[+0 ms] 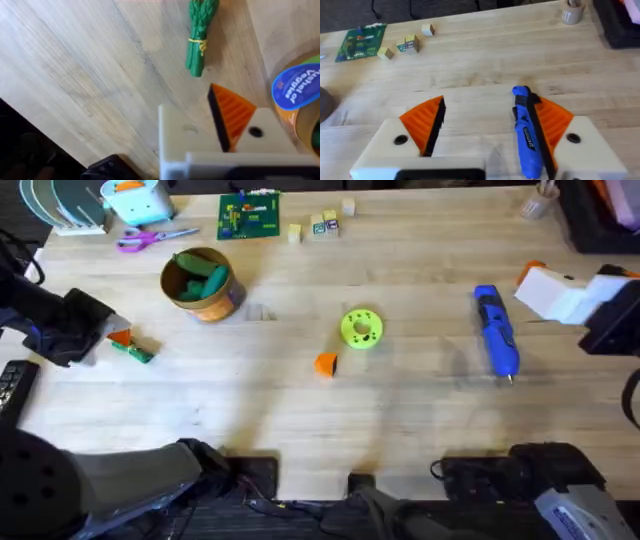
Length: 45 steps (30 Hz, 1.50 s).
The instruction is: Pick up the gripper from the table and insert it into the empty holder that is missing its gripper. Then pick up a screw, insert it into the mounting hole, and use the screwdriver to tighten it. Finally, clean up the table by picking up the vegetable and placing it into the bucket.
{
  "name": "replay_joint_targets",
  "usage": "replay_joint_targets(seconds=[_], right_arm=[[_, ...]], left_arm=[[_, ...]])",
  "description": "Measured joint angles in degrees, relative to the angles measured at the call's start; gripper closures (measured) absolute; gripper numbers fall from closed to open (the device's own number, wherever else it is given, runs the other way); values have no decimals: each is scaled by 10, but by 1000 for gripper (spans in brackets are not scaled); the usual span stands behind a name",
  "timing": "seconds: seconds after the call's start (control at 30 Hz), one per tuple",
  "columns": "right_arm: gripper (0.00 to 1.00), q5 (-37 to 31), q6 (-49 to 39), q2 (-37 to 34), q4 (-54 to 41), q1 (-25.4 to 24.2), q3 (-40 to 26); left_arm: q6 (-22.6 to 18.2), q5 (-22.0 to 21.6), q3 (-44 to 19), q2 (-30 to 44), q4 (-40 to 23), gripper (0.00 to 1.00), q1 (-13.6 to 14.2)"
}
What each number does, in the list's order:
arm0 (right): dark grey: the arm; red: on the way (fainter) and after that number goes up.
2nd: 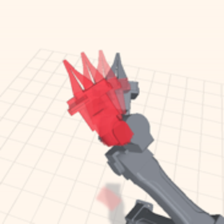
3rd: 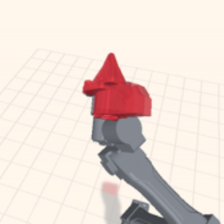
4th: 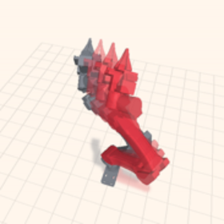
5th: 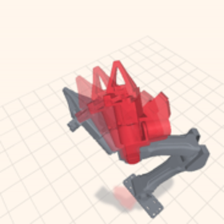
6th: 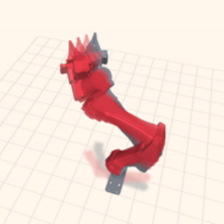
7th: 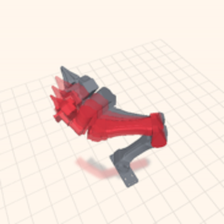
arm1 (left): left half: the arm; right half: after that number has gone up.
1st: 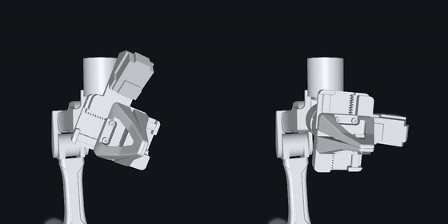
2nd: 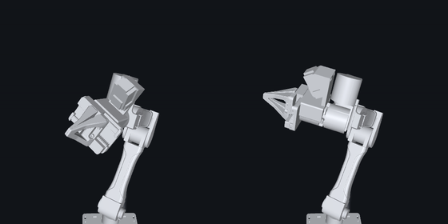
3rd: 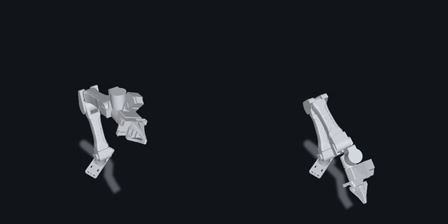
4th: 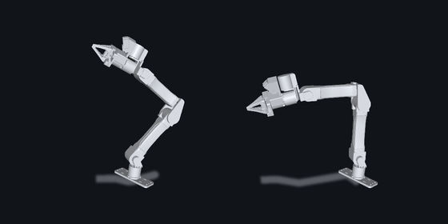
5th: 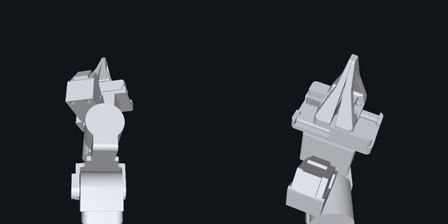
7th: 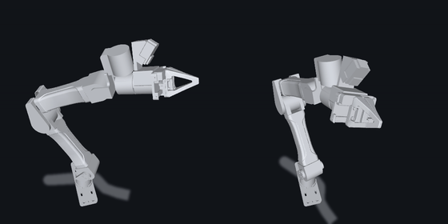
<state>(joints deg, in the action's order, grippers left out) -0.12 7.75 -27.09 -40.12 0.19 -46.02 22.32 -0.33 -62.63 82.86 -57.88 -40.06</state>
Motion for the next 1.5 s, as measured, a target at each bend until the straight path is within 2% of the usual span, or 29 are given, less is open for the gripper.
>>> replay_joint_targets(seconds=[0.03, 0.07, 0.17, 0.27, 0.37, 0.43, 0.47, 0.6, 0.63, 0.9, 1.03, 1.13, 1.2, 1.4, 1.5], right_arm=[[10, 0, 0, 0, 0, 0, 0], [10, 0, 0, 0, 0, 0, 0], [10, 0, 0, 0, 0, 0, 0], [10, 0, 0, 0, 0, 0, 0], [10, 0, 0, 0, 0, 0, 0], [10, 0, 0, 0, 0, 0, 0], [10, 0, 0, 0, 0, 0, 0], [10, 0, 0, 0, 0, 0, 0], [10, 0, 0, 0, 0, 0, 0], [10, 0, 0, 0, 0, 0, 0], [10, 0, 0, 0, 0, 0, 0], [10, 0, 0, 0, 0, 0, 0], [11, 0, 0, 0, 0, 0, 0], [10, 0, 0, 0, -1, 0, 0], [10, 0, 0, 0, -1, 0, 0]], left_arm=[[-2, 8, 0, 0, -4, 928, 3], [-5, 13, 0, -4, -7, 982, 9], [-11, 24, 0, -31, -10, 985, 41], [-20, 28, 0, -93, -10, 986, 107], [-32, 32, 0, -174, -6, 979, 196], [-43, 36, 0, -224, -4, 832, 254], [-50, 38, 0, -246, -4, 709, 281], [-82, 50, 0, -314, 6, 98, 387], [-90, 56, 0, -327, 12, 29, 415], [-121, 77, 0, -379, 84, 9, 637], [-126, 78, 0, -374, 127, 9, 730], [-129, 78, 0, -365, 131, 9, 768], [-129, 78, 0, -358, 126, 9, 778], [-131, 77, 0, -347, 132, 9, 781], [-151, 76, 0, -345, 137, 9, 781]])
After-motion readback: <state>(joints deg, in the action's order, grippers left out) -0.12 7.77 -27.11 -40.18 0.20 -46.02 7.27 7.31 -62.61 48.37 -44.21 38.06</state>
